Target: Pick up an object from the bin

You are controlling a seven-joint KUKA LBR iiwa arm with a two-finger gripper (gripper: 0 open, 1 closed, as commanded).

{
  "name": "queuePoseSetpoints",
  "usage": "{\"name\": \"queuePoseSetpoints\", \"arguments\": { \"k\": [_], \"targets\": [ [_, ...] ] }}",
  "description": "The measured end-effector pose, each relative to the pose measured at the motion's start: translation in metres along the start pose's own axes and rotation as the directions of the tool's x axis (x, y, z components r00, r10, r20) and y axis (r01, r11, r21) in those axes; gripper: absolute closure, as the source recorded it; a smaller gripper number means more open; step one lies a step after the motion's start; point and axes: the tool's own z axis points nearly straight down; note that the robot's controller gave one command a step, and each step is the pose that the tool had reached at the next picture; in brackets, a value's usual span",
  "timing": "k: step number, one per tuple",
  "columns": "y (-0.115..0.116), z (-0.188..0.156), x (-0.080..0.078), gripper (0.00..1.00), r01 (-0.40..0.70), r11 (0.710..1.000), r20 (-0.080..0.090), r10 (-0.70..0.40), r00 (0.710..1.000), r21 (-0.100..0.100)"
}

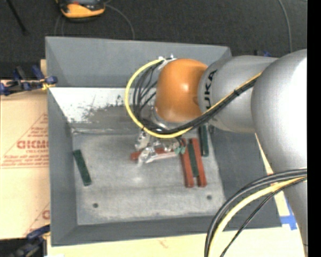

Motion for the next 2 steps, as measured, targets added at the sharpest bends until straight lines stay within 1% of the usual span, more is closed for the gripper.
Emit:
{"name": "queuePoseSetpoints", "arguments": {
  "k": [1, 2],
  "targets": [
    [0.0, 0.0, 0.0, 1.0, -0.002, 1.0, 0.0, 0.002, 1.0, -0.001],
    [-0.01, -0.127, 0.004, 1.0, -0.029, 1.0, -0.004, 0.029, 1.0, 0.004]
  ]
}}
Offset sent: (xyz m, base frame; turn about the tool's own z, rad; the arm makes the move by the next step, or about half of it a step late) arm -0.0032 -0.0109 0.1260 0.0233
